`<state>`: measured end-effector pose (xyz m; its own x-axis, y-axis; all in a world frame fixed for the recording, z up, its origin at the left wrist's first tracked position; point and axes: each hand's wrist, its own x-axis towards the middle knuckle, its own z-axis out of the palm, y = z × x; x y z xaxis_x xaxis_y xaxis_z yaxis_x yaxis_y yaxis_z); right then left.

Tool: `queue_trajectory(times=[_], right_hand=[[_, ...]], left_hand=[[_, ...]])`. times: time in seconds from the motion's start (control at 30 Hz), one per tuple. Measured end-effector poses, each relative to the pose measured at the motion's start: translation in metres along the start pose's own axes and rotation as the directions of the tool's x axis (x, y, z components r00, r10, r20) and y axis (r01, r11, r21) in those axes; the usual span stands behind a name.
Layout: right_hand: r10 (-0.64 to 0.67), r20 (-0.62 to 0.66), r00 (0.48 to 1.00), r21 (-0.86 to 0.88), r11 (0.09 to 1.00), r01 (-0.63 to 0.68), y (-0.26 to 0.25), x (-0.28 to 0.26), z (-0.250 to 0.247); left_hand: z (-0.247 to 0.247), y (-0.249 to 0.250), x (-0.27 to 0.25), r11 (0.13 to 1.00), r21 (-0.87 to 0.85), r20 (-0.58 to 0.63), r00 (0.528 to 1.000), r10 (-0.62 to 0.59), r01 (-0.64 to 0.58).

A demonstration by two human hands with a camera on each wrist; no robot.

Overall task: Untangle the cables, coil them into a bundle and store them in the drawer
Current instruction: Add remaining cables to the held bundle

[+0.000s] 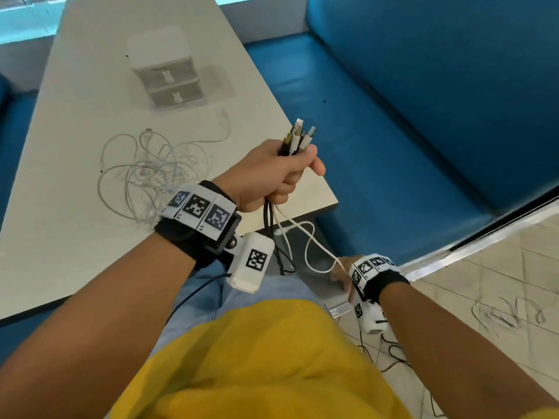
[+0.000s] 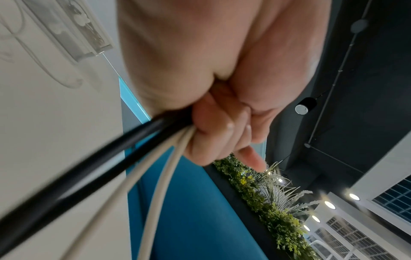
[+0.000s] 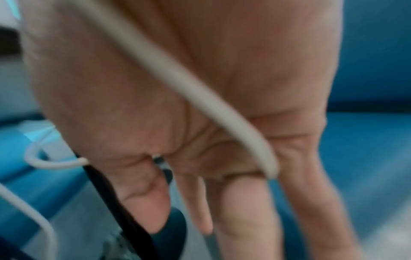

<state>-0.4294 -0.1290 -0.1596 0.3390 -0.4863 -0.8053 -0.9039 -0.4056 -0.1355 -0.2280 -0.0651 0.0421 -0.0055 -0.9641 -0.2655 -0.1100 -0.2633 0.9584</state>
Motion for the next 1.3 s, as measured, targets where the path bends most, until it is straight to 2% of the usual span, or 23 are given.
queue_trajectory(times=[0.07, 0.1, 0.13, 0.2, 0.27, 0.37, 0.47, 0.57, 0.63, 0.77, 0.83, 0.87, 0.97, 1.1, 1.2, 1.3], right_hand=[[-0.024, 0.155, 0.988, 0.038, 0.999, 0.018, 0.011, 0.014, 0.014], [-0.049, 0.198, 0.979, 0.185, 0.983, 0.012, 0.012, 0.020, 0.017], [-0.077, 0.186, 0.979, 0.296, 0.955, 0.019, 0.011, 0.022, 0.017], [-0.051, 0.118, 0.992, 0.468, 0.884, -0.011, 0.005, 0.024, 0.011], [-0.066, 0.002, 0.998, 0.574, 0.817, 0.053, 0.005, 0.029, 0.003], [-0.039, -0.180, 0.983, 0.785, 0.597, 0.167, 0.006, 0.023, -0.020], [-0.026, -0.321, 0.947, 0.823, 0.487, 0.293, 0.004, 0.001, -0.050], [-0.083, -0.447, 0.891, 0.760, 0.491, 0.426, 0.001, -0.032, -0.078], [-0.112, -0.553, 0.825, 0.713, 0.448, 0.539, -0.005, -0.055, -0.094], [-0.173, -0.746, 0.643, 0.527, 0.437, 0.729, -0.034, -0.098, -0.123], [-0.245, -0.777, 0.579, 0.418, 0.486, 0.767, -0.050, -0.115, -0.131], [-0.276, -0.779, 0.563, 0.380, 0.507, 0.774, -0.057, -0.122, -0.132], [-0.335, -0.759, 0.558, 0.300, 0.580, 0.757, -0.077, -0.129, -0.132], [-0.323, -0.757, 0.568, 0.255, 0.654, 0.712, -0.099, -0.124, -0.132], [-0.324, -0.768, 0.553, 0.194, 0.705, 0.682, -0.108, -0.123, -0.135], [-0.314, -0.786, 0.532, 0.141, 0.747, 0.650, -0.109, -0.126, -0.139]], left_hand=[[0.003, -0.003, 0.001, 0.999, 0.036, 0.018, 1.000, -0.005, 0.005], [0.005, -0.007, 0.002, 0.998, 0.062, 0.025, 1.000, -0.009, 0.007], [0.008, -0.011, 0.003, 0.997, 0.082, 0.029, 1.000, -0.011, 0.009], [0.014, -0.018, 0.005, 0.995, 0.097, 0.025, 1.000, -0.013, 0.010], [0.018, -0.021, 0.009, 0.997, 0.076, 0.015, 1.000, -0.015, 0.014], [0.025, -0.022, 0.016, 1.000, 0.022, -0.014, 1.000, -0.009, 0.009], [0.029, -0.027, 0.022, 0.999, 0.045, -0.036, 0.999, 0.024, -0.022], [0.032, -0.035, 0.025, 0.995, 0.103, -0.031, 0.999, 0.013, -0.010], [0.035, -0.038, 0.027, 0.994, 0.111, -0.025, 1.000, -0.009, 0.012], [0.043, -0.042, 0.028, 0.989, 0.146, -0.038, 0.999, -0.007, 0.012], [0.043, -0.042, 0.027, 0.988, 0.152, -0.046, 0.999, 0.001, 0.006], [0.043, -0.042, 0.026, 0.987, 0.161, -0.051, 0.999, 0.005, 0.003], [0.041, -0.034, 0.020, 0.975, 0.222, -0.073, 0.997, 0.016, 0.001], [0.035, -0.030, 0.016, 0.963, 0.269, -0.122, 0.991, 0.052, -0.017], [0.030, -0.025, 0.017, 0.953, 0.301, -0.152, 0.984, 0.090, -0.040], [0.024, -0.017, 0.016, 0.962, 0.257, -0.162, 0.977, 0.139, -0.095]])
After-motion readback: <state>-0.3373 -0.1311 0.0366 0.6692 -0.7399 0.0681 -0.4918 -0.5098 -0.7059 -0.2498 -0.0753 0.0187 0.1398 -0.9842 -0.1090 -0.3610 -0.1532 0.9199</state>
